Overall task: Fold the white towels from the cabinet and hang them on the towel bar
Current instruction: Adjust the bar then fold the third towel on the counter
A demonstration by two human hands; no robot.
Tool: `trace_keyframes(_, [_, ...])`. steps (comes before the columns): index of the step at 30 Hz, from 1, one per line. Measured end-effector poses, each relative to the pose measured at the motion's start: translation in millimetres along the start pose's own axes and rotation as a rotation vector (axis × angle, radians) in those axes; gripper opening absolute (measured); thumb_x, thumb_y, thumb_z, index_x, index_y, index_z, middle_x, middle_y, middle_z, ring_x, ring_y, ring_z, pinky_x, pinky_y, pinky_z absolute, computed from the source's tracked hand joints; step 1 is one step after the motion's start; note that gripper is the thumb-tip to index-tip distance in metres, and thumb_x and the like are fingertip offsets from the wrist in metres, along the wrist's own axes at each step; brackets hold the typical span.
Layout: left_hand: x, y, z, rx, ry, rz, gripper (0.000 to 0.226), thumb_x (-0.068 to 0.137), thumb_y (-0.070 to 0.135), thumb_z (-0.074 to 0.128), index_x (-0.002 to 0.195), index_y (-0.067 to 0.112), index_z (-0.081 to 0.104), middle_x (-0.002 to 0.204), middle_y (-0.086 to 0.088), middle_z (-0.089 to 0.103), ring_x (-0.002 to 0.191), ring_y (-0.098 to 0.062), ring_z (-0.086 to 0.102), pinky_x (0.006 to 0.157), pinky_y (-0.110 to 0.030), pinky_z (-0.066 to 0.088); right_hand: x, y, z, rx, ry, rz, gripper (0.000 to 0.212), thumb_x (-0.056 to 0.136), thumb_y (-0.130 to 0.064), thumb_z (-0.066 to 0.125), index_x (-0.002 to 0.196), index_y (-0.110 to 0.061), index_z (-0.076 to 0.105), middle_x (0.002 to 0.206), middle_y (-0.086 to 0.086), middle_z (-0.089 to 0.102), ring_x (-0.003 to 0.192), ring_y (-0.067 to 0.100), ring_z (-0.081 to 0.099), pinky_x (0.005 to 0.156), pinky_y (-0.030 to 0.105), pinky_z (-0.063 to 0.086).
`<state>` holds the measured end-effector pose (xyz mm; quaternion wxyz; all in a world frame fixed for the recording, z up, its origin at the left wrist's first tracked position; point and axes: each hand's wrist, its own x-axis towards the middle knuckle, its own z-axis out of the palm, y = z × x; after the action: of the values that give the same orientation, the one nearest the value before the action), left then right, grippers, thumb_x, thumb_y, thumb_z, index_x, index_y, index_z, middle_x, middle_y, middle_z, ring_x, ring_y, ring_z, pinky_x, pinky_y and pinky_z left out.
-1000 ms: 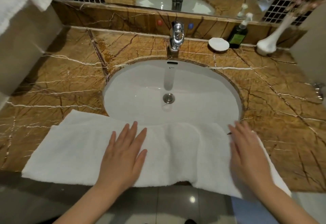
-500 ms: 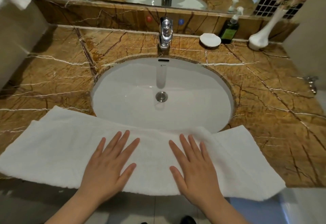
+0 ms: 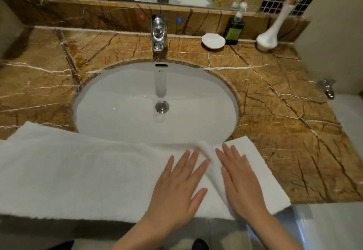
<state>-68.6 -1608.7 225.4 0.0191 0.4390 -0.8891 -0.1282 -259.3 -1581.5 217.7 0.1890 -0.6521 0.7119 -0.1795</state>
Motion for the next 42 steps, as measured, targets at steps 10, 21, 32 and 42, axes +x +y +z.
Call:
trace_keyframes(10, [9,12,8,0.041,-0.059,-0.037,0.059,0.095,0.051,0.026,0.149,0.028,0.026,0.155,-0.002,0.027,0.140,-0.024,0.030,0.108,-0.045,0.018,10,46,-24,-0.337,-0.006,0.163,0.059,0.096,-0.045,0.009,0.153,-0.028,0.010,0.160,-0.006,0.001,0.147,0.015,-0.012,0.118,0.044,-0.009])
trace_keyframes(21, [73,14,-12,-0.262,-0.047,-0.167,0.089,0.072,0.059,0.061,0.147,0.030,0.022,0.143,0.003,0.043,0.136,-0.016,0.032,0.117,-0.039,0.004,44,53,-61,-0.201,-0.091,-0.055,0.065,0.079,-0.016,0.052,0.142,-0.024,0.038,0.140,-0.003,0.042,0.141,0.018,0.020,0.116,0.050,-0.011])
trace_keyframes(32, [97,20,-30,-0.324,-0.084,-0.119,0.025,0.067,0.041,0.063,0.089,0.029,0.061,0.083,0.009,0.062,0.083,-0.014,0.058,0.069,-0.032,0.046,74,32,-81,-0.290,-0.336,-0.158,0.011,0.065,-0.026,0.058,0.066,-0.026,0.047,0.074,-0.008,0.051,0.079,0.021,0.053,0.060,0.031,0.036])
trace_keyframes(42, [97,20,-22,-0.494,0.052,-0.051,0.031,0.055,-0.003,0.055,0.071,0.024,0.054,0.075,0.007,0.058,0.073,-0.021,0.053,0.066,-0.039,0.045,-12,-22,-58,-0.333,-0.066,-0.133,0.017,0.070,-0.024,0.071,0.084,-0.024,0.063,0.077,-0.003,0.060,0.067,0.018,0.058,0.059,0.030,0.039])
